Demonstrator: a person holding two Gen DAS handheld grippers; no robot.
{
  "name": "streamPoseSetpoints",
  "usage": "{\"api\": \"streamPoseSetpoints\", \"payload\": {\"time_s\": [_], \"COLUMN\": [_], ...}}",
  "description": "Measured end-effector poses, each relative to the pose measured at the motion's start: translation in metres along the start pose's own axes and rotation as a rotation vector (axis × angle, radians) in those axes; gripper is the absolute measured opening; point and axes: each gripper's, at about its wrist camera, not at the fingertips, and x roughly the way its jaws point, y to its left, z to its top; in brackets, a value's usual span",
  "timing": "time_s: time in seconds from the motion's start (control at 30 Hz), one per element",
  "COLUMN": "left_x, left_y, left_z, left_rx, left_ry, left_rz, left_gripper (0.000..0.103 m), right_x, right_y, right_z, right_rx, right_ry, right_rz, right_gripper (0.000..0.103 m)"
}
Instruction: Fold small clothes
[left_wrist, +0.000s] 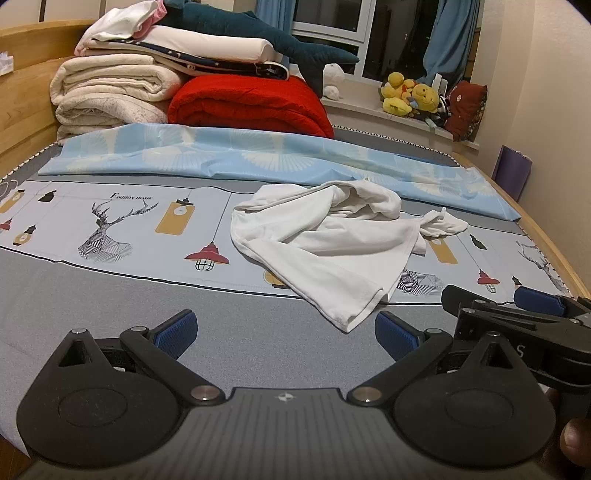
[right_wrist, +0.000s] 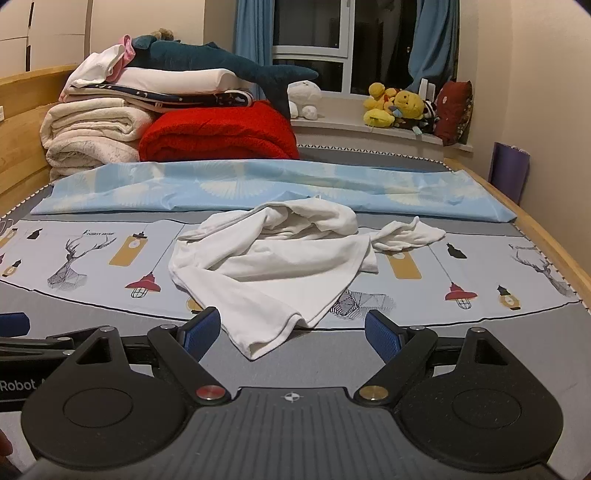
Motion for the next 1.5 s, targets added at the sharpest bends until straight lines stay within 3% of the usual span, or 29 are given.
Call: {"api": "streamPoseSetpoints", "payload": {"time_s": [0.2,0.27,0.37,0.43,0.47,0.53,0.63,0.67,0.73,0.87,0.93,1.17,1.27,1.33,1.43,1.5], "left_x": [0.0,0.001,0.003,0.005,0.005,0.007,0.01,0.012,0.015,0.029,0.041,0.127,0.178,0.205,0.239,0.254], "left_y": [0.001,0.002,0.005,0.006,0.008,0.007,0.002,-0.001,-0.006,-0.017,-0.022,-0.044,-0.046,-0.046,-0.042,-0.035], "left_z": [-0.001,-0.001,-0.002,-0.003,-0.002,-0.003,-0.005,-0.005,-0.007,-0.003,0.001,0.01,0.005,0.002,-0.004,-0.006], "left_rx": [0.004,0.008,0.01,0.009,0.01,0.013,0.025,0.03,0.038,0.061,0.075,0.057,-0.004,-0.021,-0.066,-0.15], "left_ry": [-0.001,-0.001,0.008,0.014,0.017,0.026,0.041,0.048,0.056,0.097,0.117,0.219,0.284,0.301,0.335,0.347], "left_rz": [-0.003,-0.004,0.0,-0.001,-0.001,-0.007,-0.027,-0.034,-0.048,-0.057,-0.045,-0.023,-0.02,-0.013,0.016,0.035], "left_gripper": [0.102,0.102,0.097,0.083,0.076,0.053,0.034,0.033,0.032,0.032,0.032,0.036,0.048,0.069,0.071,0.071], "right_x": [-0.001,-0.001,-0.003,-0.002,-0.002,0.001,0.006,0.008,0.016,0.03,0.037,0.039,0.048,0.052,0.056,0.057], "right_y": [0.001,-0.002,-0.012,-0.022,-0.028,-0.038,-0.051,-0.055,-0.058,-0.066,-0.069,-0.089,-0.105,-0.113,-0.122,-0.127], "right_z": [0.001,0.002,0.005,0.008,0.01,0.013,0.022,0.027,0.036,0.037,0.029,0.033,0.032,0.031,0.031,0.031], "right_rx": [-0.009,0.0,0.035,0.065,0.081,0.104,0.12,0.115,0.077,0.057,0.043,0.022,0.082,0.111,0.138,0.152], "right_ry": [-0.007,-0.009,-0.015,-0.019,-0.019,-0.019,-0.006,0.001,0.015,0.001,0.038,0.03,0.089,0.115,0.125,0.129], "right_rz": [-0.006,-0.009,-0.008,0.003,0.013,0.027,0.062,0.092,0.137,0.137,0.133,0.114,0.112,0.107,0.103,0.1], "right_gripper": [0.084,0.076,0.052,0.032,0.031,0.031,0.031,0.031,0.031,0.031,0.031,0.036,0.036,0.036,0.036,0.036]}}
